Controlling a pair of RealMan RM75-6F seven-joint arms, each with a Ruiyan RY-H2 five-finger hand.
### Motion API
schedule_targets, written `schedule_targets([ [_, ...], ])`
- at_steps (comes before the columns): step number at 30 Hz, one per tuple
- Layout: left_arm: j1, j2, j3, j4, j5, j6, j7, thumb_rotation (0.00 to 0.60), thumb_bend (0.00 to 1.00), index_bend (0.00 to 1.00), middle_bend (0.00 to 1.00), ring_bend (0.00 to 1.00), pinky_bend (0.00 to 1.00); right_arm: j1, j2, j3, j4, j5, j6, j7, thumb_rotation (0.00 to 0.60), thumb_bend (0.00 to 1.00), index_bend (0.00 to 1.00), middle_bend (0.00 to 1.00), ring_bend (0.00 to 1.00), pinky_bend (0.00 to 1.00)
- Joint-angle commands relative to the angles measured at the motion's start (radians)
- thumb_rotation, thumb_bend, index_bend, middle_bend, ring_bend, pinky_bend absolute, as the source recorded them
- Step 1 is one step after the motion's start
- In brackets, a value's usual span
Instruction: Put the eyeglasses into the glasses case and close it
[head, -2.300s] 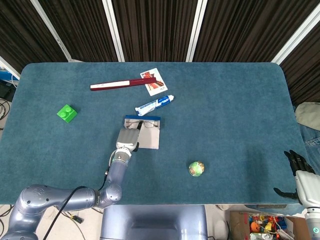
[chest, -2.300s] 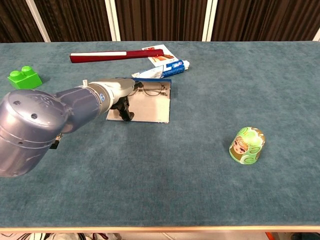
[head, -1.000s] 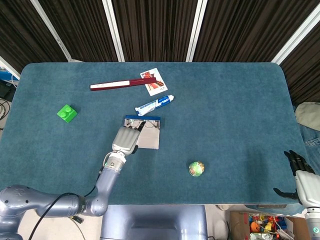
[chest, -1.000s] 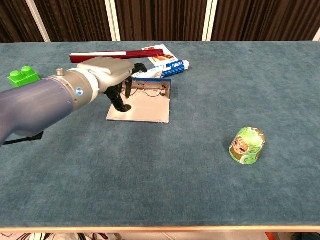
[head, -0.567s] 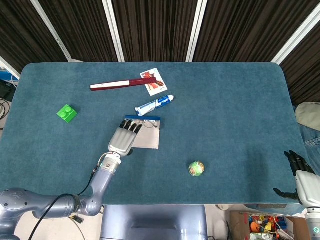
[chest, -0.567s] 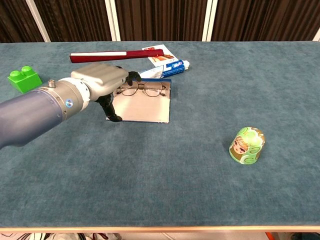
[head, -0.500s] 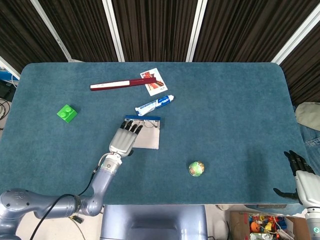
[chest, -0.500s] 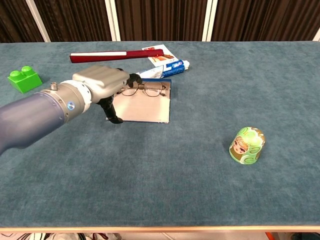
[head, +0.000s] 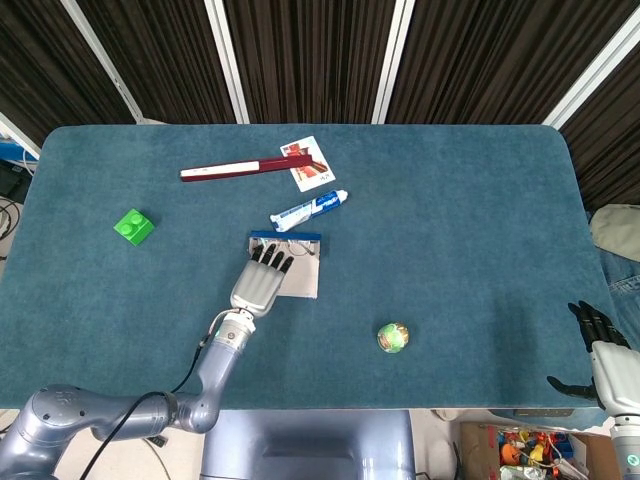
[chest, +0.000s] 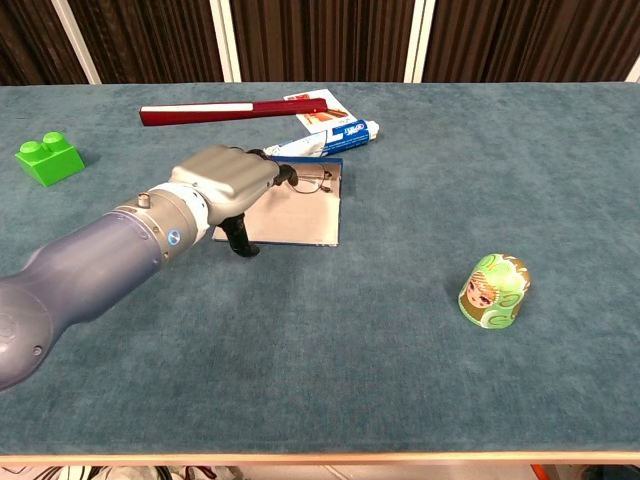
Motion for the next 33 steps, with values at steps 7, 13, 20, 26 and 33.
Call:
schedule_targets([
  [7, 0.002, -0.022, -0.017, 0.027, 0.015, -0.006, 0.014, 0.6, 0.18, 0.21, 0.16, 0.04, 0.12, 0.0, -0.001, 0.0, 0.001, -0.001, 0.001, -0.002, 0.6, 0.09, 0.0, 0.0, 0.0, 0.17],
  [13, 0.007, -0.031, -0.021, 0.038, 0.025, -0.008, 0.017, 0.6, 0.22, 0.27, 0.15, 0.04, 0.12, -0.001, -0.001, 0.0, 0.001, 0.0, 0.002, -0.001, 0.6, 0.09, 0.0, 0.0, 0.0, 0.17],
  [20, 0.009, -0.039, -0.03, 0.057, 0.039, -0.008, 0.022, 0.6, 0.23, 0.3, 0.14, 0.04, 0.12, 0.0, 0.0, -0.001, 0.0, 0.002, -0.001, 0.0, 0.6, 0.09, 0.0, 0.0, 0.0, 0.17],
  [26, 0.008, -0.046, -0.04, 0.067, 0.051, -0.01, 0.022, 0.6, 0.31, 0.32, 0.14, 0.04, 0.12, 0.0, 0.001, 0.0, -0.001, 0.002, -0.002, 0.0, 0.6, 0.09, 0.0, 0.0, 0.0, 0.17],
  [33, 0.008, -0.053, -0.059, 0.081, 0.06, -0.005, 0.022, 0.6, 0.36, 0.33, 0.14, 0.04, 0.12, 0.0, 0.001, -0.001, -0.002, 0.006, -0.003, -0.007, 0.6, 0.09, 0.0, 0.0, 0.0, 0.17],
])
